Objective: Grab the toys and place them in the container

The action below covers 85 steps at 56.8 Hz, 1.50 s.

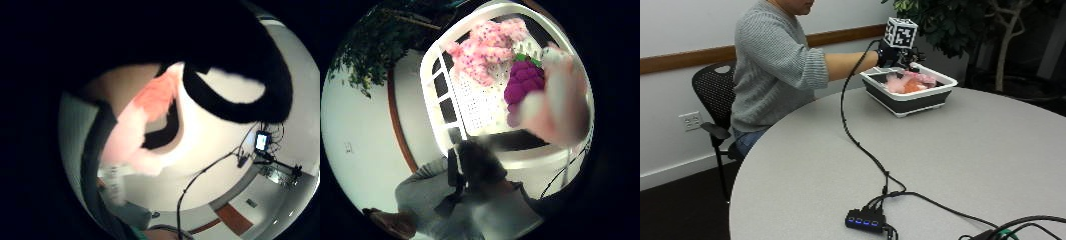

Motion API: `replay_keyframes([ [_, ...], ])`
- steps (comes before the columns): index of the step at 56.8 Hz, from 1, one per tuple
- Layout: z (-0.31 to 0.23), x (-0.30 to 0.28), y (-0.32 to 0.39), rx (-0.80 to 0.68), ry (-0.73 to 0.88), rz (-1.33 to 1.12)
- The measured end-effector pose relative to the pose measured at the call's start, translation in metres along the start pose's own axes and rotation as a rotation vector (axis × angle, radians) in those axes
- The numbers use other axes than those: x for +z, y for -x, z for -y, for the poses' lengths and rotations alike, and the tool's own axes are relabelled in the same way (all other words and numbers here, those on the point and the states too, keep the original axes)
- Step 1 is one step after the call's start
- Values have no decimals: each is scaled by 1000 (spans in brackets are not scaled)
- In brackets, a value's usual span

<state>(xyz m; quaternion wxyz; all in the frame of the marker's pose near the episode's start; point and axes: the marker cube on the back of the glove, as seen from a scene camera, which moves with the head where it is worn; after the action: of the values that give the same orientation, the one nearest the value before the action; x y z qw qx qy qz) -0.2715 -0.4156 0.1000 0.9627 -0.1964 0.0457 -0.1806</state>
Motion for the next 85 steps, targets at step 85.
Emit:
replay_keyframes([
  [85, -464, 140, -40, 368, -264, 35],
])
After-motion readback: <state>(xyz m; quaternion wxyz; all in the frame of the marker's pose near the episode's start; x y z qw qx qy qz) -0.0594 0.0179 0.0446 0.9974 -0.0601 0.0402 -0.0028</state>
